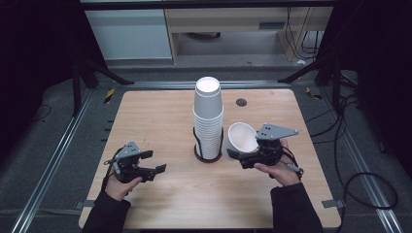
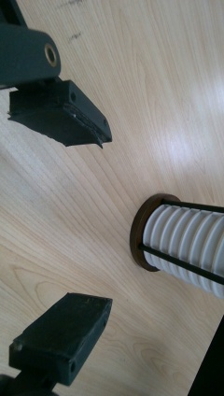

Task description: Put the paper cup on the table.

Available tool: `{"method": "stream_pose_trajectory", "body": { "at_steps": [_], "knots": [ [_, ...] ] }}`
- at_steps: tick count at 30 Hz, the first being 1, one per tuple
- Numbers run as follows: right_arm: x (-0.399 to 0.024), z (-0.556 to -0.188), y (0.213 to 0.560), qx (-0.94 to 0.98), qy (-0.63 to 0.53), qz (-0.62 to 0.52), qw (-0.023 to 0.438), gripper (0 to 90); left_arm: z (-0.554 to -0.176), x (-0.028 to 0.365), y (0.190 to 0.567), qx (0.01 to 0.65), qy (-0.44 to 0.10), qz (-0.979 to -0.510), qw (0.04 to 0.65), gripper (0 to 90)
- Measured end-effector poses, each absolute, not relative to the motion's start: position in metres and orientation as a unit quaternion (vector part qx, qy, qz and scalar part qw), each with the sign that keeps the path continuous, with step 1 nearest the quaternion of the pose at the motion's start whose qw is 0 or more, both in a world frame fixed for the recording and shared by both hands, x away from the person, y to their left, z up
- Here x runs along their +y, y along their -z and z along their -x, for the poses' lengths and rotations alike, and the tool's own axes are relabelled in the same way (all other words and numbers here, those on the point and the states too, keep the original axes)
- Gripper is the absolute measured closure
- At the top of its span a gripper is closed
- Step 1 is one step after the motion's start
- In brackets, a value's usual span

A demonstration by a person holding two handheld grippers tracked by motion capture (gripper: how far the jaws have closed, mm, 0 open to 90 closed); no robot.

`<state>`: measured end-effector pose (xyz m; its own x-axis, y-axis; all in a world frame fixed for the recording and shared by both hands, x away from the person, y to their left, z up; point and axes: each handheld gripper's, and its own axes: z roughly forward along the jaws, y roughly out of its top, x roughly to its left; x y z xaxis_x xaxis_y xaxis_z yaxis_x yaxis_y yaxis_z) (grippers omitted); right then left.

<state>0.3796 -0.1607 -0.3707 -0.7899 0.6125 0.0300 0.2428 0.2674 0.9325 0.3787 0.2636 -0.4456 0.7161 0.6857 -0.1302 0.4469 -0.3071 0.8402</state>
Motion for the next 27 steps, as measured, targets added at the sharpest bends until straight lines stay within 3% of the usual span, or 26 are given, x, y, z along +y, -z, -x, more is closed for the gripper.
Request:
{"method": "stream_pose_trajectory", "body": {
  "at_steps": [13, 27],
  "knots": [
    [-0.194, -0.396, 0.380, 0.757, -0.485, -0.369, 0.237, 13.8, -0.384, 0.269, 0.455, 0.384, -0.138, -0.793, 0.452, 17.3],
    [-0.233, -0.417, 0.406, 0.741, -0.432, -0.446, 0.258, 13.7, -0.387, 0.272, 0.457, 0.393, -0.140, -0.791, 0.448, 17.9]
  ]
}}
